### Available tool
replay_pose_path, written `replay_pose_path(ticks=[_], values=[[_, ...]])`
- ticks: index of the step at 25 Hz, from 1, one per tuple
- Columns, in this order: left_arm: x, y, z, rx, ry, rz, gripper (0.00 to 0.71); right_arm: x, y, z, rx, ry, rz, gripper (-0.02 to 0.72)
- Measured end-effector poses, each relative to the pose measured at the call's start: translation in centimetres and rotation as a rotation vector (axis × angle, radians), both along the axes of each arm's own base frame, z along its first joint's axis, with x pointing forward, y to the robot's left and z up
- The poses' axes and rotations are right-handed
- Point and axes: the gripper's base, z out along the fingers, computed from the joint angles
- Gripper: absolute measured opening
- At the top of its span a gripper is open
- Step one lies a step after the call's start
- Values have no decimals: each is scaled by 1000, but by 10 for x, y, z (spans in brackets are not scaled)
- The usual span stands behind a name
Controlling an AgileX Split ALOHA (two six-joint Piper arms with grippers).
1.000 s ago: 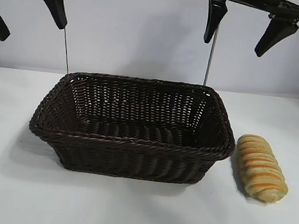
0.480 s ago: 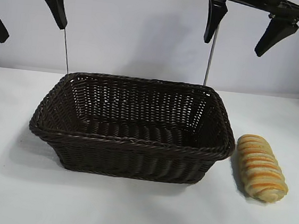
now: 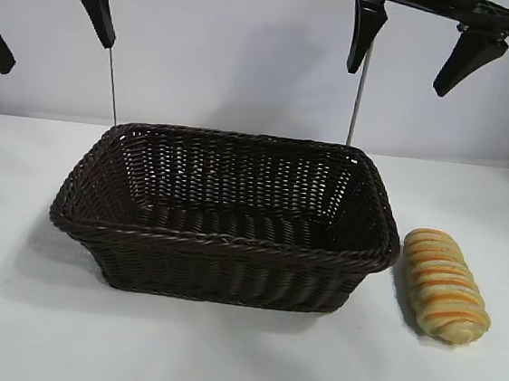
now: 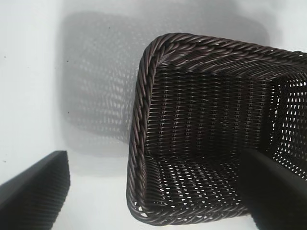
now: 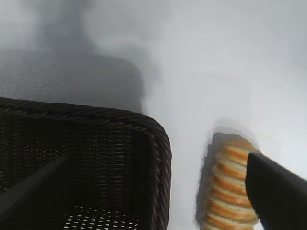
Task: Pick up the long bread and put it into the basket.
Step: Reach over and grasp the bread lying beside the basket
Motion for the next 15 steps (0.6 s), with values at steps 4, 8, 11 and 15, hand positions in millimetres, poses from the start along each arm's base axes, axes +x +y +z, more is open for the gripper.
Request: replay_pose_path(ticks=[4, 8, 11, 15], values=[[1, 0, 0, -5, -13, 6, 685, 0, 0, 0, 0, 0, 0, 695], [2, 0, 0, -5, -13, 6, 685, 0, 0, 0, 0, 0, 0, 695], [2, 0, 0, -5, -14, 5, 685, 0, 0, 0, 0, 0, 0, 695], [2, 0, 0, -4, -16, 4, 685, 0, 0, 0, 0, 0, 0, 695]])
